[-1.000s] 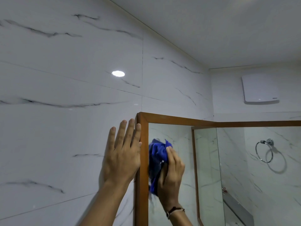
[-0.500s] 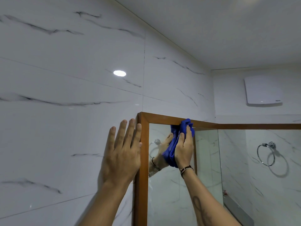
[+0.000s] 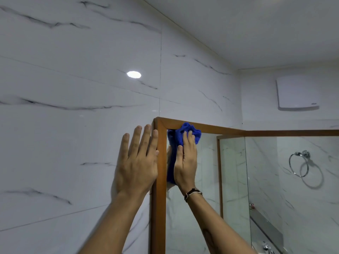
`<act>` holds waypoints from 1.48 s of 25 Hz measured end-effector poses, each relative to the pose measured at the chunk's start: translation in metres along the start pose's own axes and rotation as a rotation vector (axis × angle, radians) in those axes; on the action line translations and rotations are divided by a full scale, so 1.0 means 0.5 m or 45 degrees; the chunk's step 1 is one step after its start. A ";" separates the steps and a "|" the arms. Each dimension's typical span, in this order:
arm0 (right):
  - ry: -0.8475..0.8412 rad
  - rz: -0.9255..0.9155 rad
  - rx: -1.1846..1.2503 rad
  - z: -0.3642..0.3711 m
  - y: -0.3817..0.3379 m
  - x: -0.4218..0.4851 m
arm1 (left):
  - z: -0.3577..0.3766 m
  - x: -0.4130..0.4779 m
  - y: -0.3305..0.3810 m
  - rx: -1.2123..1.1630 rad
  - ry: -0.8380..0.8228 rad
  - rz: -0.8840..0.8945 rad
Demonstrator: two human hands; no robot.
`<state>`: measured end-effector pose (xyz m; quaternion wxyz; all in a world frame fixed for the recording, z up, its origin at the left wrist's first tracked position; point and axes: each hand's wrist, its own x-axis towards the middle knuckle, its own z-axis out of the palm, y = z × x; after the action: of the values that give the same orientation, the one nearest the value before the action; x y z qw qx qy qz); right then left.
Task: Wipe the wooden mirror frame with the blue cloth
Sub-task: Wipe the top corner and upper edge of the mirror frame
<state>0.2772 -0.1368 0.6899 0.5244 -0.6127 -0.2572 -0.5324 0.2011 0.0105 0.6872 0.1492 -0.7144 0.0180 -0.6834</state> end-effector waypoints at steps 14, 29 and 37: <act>-0.199 -0.344 -0.343 -0.051 0.139 -0.337 | 0.011 -0.004 -0.003 -0.054 0.016 -0.003; -0.208 -0.230 -0.324 -0.030 0.111 -0.339 | 0.005 -0.027 -0.002 -0.063 -0.043 0.011; -0.178 -0.251 -0.256 -0.032 0.054 -0.165 | -0.007 -0.206 0.048 -0.085 -0.147 -0.026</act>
<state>0.2699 -0.1400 0.6020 0.3864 -0.6696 -0.2973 -0.5604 0.1952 0.0108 0.5815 0.1192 -0.7573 0.0250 -0.6416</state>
